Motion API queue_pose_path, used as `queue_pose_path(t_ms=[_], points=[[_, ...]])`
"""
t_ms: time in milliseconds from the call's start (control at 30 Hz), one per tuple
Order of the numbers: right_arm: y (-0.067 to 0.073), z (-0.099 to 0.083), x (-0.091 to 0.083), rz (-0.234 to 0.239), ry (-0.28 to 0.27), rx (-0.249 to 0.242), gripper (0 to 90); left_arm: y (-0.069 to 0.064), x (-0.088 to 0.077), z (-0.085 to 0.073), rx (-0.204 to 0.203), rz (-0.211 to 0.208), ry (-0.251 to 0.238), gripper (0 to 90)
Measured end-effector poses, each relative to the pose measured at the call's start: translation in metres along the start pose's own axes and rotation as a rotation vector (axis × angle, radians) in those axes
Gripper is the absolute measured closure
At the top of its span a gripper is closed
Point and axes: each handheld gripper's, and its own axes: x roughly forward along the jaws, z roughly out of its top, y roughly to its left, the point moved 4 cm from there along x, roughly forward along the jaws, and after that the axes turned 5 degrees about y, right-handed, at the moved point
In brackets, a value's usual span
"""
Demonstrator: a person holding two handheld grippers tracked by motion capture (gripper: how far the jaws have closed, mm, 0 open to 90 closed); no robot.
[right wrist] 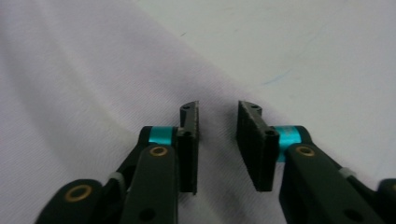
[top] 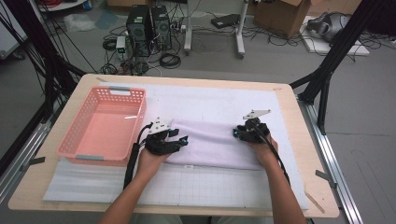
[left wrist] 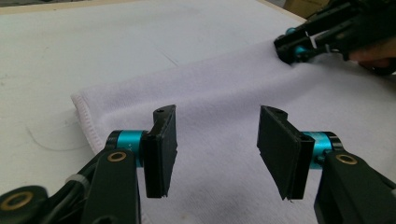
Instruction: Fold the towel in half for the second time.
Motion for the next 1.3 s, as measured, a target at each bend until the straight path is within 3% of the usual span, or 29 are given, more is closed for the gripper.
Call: queue_pose_path(t_ms=[133,200,267,300,367,467,600,700,867,933,967,1033,1200,1300], points=[[-0.008,0.003,0.005,-0.124,0.005,0.058,74.7,0.0,-0.001,-0.007,0.008,0.003,0.04,47.2],[-0.012,0.005,0.007,-0.126,-0.009,0.138,72.4,-0.003,-0.003,-0.008,0.023,0.009,0.038,47.2],[-0.013,0.007,0.004,-0.124,-0.031,0.161,67.9,-0.004,-0.004,-0.009,0.027,0.005,0.053,48.4],[-0.012,0.009,0.002,-0.107,-0.052,0.163,66.9,-0.005,-0.005,-0.01,0.03,0.004,0.068,48.6],[-0.002,0.016,0.0,-0.013,-0.095,0.132,65.5,-0.007,-0.007,-0.014,0.042,0.0,0.079,52.7],[0.019,0.027,0.009,0.115,-0.075,0.059,67.0,-0.008,-0.009,-0.021,0.047,0.0,0.104,60.1],[0.042,0.039,0.026,0.184,-0.04,-0.011,72.8,-0.006,-0.012,-0.031,0.034,0.002,0.117,65.2],[0.049,0.045,0.036,0.132,-0.019,-0.059,74.2,-0.006,-0.015,-0.033,0.033,-0.003,0.121,66.6],[0.05,0.058,0.048,-0.058,-0.001,-0.055,74.4,-0.008,-0.017,-0.036,0.033,-0.006,0.133,64.6],[0.049,0.061,0.05,-0.093,-0.005,-0.025,71.1,-0.008,-0.018,-0.037,0.023,-0.007,0.136,62.7],[0.046,0.061,0.05,-0.078,-0.01,0.035,68.7,-0.008,-0.018,-0.037,0.024,-0.006,0.138,62.2],[0.041,0.059,0.043,-0.023,-0.034,0.09,64.8,-0.008,-0.018,-0.037,0.022,-0.006,0.14,61.4],[0.012,0.039,0.001,-0.022,-0.106,0.139,65.7,-0.007,-0.02,-0.038,0.022,-0.012,0.15,63.4],[-0.008,0.014,-0.021,-0.041,-0.075,0.157,70.3,-0.006,-0.021,-0.039,0.022,-0.013,0.155,67.4]])
